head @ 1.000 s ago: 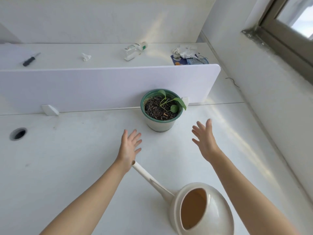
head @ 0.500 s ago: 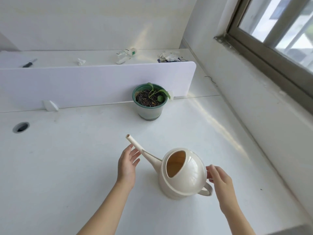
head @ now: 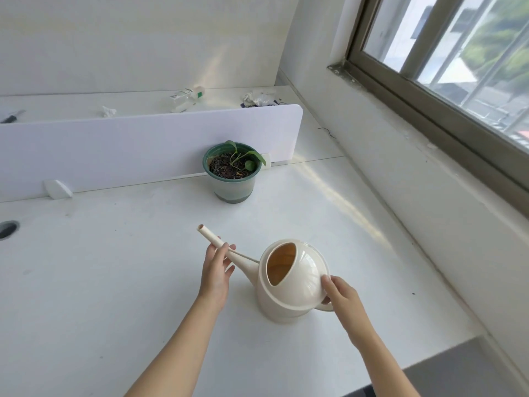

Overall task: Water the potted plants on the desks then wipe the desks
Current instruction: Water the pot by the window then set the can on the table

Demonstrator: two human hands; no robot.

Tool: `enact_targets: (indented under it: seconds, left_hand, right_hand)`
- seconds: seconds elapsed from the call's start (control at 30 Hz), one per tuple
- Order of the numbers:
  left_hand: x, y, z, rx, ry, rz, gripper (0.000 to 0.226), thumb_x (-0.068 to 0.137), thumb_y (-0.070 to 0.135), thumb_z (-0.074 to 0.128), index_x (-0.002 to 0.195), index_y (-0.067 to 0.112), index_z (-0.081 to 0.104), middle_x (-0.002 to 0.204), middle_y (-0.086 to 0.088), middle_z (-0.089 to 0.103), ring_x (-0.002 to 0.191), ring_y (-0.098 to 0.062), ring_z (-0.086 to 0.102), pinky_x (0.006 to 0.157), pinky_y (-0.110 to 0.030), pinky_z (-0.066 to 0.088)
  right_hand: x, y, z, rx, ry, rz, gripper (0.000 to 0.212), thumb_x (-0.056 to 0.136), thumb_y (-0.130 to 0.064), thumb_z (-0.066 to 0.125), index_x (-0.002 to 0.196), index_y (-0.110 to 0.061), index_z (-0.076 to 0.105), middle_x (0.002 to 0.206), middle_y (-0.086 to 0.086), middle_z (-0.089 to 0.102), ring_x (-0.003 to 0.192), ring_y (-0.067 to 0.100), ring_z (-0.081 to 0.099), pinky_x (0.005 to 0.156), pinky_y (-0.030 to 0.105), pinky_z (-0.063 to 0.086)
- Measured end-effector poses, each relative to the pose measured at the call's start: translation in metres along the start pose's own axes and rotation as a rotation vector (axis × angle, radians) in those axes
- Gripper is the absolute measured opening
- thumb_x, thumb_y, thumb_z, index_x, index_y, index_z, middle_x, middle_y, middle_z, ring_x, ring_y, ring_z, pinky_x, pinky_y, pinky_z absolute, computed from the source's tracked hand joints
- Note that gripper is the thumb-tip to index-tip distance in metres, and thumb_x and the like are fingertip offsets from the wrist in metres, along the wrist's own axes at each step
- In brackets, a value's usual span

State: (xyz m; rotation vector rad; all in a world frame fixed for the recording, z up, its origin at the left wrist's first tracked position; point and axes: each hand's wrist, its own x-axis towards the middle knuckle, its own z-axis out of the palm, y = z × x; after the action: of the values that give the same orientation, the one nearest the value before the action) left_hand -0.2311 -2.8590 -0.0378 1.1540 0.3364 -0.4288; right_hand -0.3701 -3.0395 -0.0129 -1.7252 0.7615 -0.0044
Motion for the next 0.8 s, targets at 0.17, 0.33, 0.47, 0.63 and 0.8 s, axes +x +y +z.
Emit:
enact_targets:
  seconds: [0.17,0.33,0.47,0.63,0.8]
  left_hand:
    - [0.004,-0.003,-0.002,-0.013,-0.001,-0.012,0.028,0.095,0.021,0.043,0.124,0.018,0.043,0.099,-0.005,0.055,0.106,-0.023,0.051,0.103,-0.04,0.034]
    - [0.002,0.001,-0.003,-0.044,-0.025,0.0,0.015,0.096,0.021,0.043,0.109,0.016,0.045,0.092,-0.005,0.054,0.102,-0.025,0.051,0.095,-0.043,0.04]
    - [0.0,0.004,-0.003,-0.012,-0.06,-0.015,0.007,0.096,0.023,0.042,0.094,0.021,0.049,0.091,-0.005,0.053,0.102,-0.025,0.051,0.098,-0.045,0.04]
    - [0.002,0.009,0.002,-0.001,-0.14,-0.039,0.01,0.096,0.025,0.04,0.098,0.02,0.048,0.091,-0.005,0.054,0.1,-0.024,0.052,0.101,-0.048,0.039]
    - [-0.014,0.016,0.022,0.015,-0.306,-0.048,0.014,0.097,0.025,0.038,0.105,0.022,0.049,0.094,-0.005,0.055,0.102,-0.024,0.052,0.089,-0.041,0.044]
  right_hand:
    - [0.004,0.005,0.001,-0.004,0.014,-0.022,0.035,0.093,-0.029,0.046,0.064,-0.011,0.043,0.065,0.003,0.037,0.059,0.012,0.036,0.047,0.01,0.03]
    - [0.004,0.004,-0.002,0.112,0.007,-0.007,0.037,0.089,-0.032,0.053,0.053,-0.024,0.052,0.057,-0.005,0.036,0.055,0.011,0.033,0.05,0.01,0.032]
    - [0.002,-0.001,-0.002,0.134,0.038,-0.001,0.041,0.077,-0.043,0.053,0.051,-0.016,0.038,0.053,-0.003,0.031,0.051,0.011,0.03,0.054,0.017,0.028]
    - [-0.016,0.004,0.0,0.209,0.151,-0.023,0.047,0.082,-0.038,0.056,0.053,-0.011,0.032,0.054,-0.003,0.025,0.052,0.011,0.027,0.06,0.024,0.026]
    - [-0.052,0.004,-0.011,0.267,0.306,-0.022,0.068,0.065,-0.057,0.059,0.066,0.011,0.049,0.069,0.011,0.039,0.067,0.022,0.036,0.073,0.031,0.037]
